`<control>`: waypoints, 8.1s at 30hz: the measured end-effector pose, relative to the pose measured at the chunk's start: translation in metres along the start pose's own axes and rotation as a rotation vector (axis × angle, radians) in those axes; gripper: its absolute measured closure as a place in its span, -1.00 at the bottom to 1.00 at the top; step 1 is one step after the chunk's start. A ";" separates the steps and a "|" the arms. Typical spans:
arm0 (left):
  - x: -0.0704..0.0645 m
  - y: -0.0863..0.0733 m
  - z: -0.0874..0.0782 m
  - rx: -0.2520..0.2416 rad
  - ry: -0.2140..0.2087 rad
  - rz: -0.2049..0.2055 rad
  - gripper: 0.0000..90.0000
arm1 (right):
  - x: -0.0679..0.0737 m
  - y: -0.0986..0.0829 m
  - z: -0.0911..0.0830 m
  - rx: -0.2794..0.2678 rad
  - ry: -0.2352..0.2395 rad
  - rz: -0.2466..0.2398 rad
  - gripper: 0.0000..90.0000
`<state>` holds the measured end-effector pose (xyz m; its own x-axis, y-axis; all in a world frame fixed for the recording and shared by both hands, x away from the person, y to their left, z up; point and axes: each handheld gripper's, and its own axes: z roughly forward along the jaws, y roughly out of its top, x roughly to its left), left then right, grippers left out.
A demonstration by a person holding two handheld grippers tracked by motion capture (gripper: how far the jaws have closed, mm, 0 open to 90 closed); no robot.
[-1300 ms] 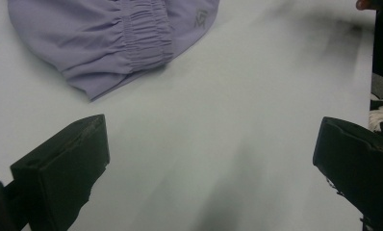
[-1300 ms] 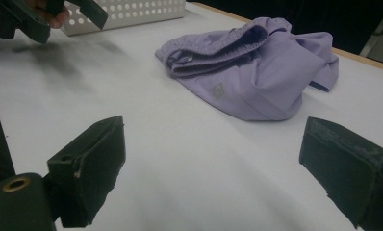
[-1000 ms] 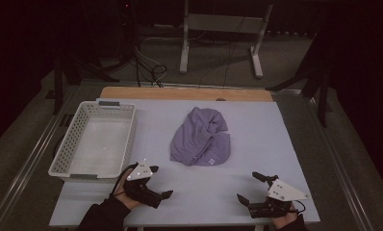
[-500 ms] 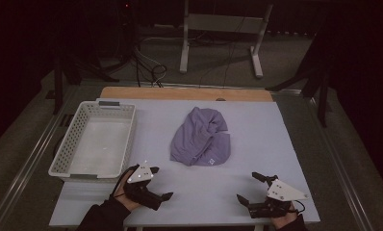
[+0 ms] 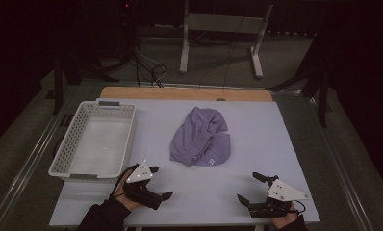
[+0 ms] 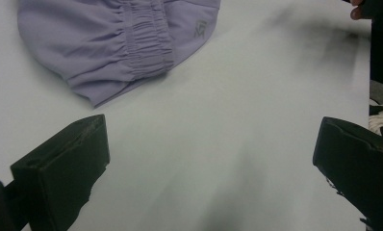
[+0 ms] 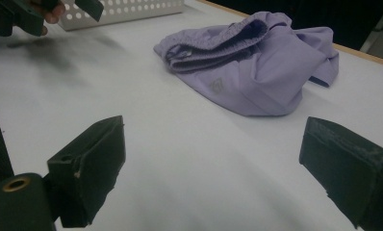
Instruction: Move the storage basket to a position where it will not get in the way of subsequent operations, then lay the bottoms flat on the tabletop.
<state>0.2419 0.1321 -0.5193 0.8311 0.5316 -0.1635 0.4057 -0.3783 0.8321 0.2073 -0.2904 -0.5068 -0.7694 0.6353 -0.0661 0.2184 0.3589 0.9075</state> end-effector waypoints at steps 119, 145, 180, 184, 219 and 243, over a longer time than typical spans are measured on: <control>0.077 0.090 0.098 0.168 0.164 -0.059 0.95 | -0.056 0.050 0.126 0.334 0.089 -0.054 0.97; 0.006 0.063 0.037 0.124 0.086 0.004 0.95 | -0.070 0.021 0.040 0.328 0.075 0.012 0.97; -0.038 0.085 0.066 0.096 -0.157 0.135 -0.22 | -0.025 0.040 0.038 0.259 0.180 0.057 0.09; -0.042 0.093 0.084 0.108 -0.170 0.162 -0.36 | -0.025 0.042 0.044 0.246 0.161 0.066 0.06; 0.017 0.078 0.130 0.276 -0.312 0.272 1.00 | -0.033 0.038 0.063 0.283 0.137 0.076 1.00; 0.062 0.100 0.096 0.116 -0.019 0.066 1.00 | -0.092 0.048 0.066 0.299 -0.047 0.225 1.00</control>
<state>0.3702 0.0541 -0.4973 0.8639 0.4886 -0.1218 0.3905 -0.4973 0.7748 0.3283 -0.2870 -0.4847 -0.6556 0.7490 0.0961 0.5497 0.3861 0.7408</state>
